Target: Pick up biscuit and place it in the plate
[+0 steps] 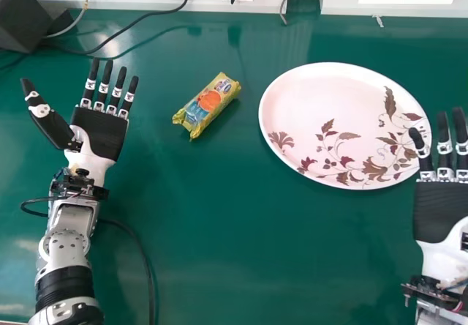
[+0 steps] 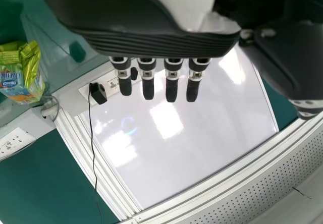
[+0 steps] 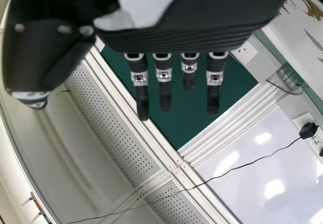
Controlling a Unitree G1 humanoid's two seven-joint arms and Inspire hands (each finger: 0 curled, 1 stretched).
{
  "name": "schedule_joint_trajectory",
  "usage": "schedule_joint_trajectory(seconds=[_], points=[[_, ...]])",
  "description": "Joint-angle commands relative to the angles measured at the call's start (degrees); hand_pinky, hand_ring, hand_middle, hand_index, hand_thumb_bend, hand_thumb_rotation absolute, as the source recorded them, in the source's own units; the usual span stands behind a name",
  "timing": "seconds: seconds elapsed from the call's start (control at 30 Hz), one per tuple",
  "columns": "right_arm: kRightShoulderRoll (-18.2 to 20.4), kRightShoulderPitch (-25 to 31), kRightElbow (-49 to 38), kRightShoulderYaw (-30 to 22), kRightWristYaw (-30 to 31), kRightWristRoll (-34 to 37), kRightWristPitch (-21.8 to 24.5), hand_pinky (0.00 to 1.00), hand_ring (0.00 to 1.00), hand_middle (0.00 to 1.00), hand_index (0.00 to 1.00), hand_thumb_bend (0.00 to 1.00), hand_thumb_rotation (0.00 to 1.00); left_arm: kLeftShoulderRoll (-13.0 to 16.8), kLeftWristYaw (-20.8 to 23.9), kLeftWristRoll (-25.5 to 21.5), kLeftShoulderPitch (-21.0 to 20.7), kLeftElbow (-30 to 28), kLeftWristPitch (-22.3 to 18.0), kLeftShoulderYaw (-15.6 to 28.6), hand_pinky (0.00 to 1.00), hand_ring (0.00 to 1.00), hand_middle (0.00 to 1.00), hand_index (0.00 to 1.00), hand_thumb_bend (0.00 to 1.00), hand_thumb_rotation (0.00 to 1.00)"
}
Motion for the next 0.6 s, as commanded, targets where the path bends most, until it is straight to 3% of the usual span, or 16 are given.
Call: schedule_joint_trajectory(seconds=[0.0,0.33,0.57], points=[[2.9,2.7,2.6,-0.4,-0.3,0.4,0.7,0.73,0.87,0.88,0.78,0.92,0.47,-0.9,-0.3,0.2,2.7,1.1,-0.3,0.2,1.00,1.00,1.00,0.97,1.00,0.69],[2.9,2.7,2.8,-0.5,-0.1,0.4,0.6,0.74,0.87,0.89,0.78,0.92,0.45,-0.9,0.1,0.2,2.6,0.6,-0.8,0.2,1.00,1.00,1.00,0.98,1.00,0.70],[3.0,2.5,3.0,-0.5,0.1,0.8,0.8,0.75,0.85,0.87,0.79,0.90,0.47,-1.8,0.7,2.2,3.7,-2.9,-4.3,-0.8,1.00,1.00,1.00,0.97,1.00,0.70]])
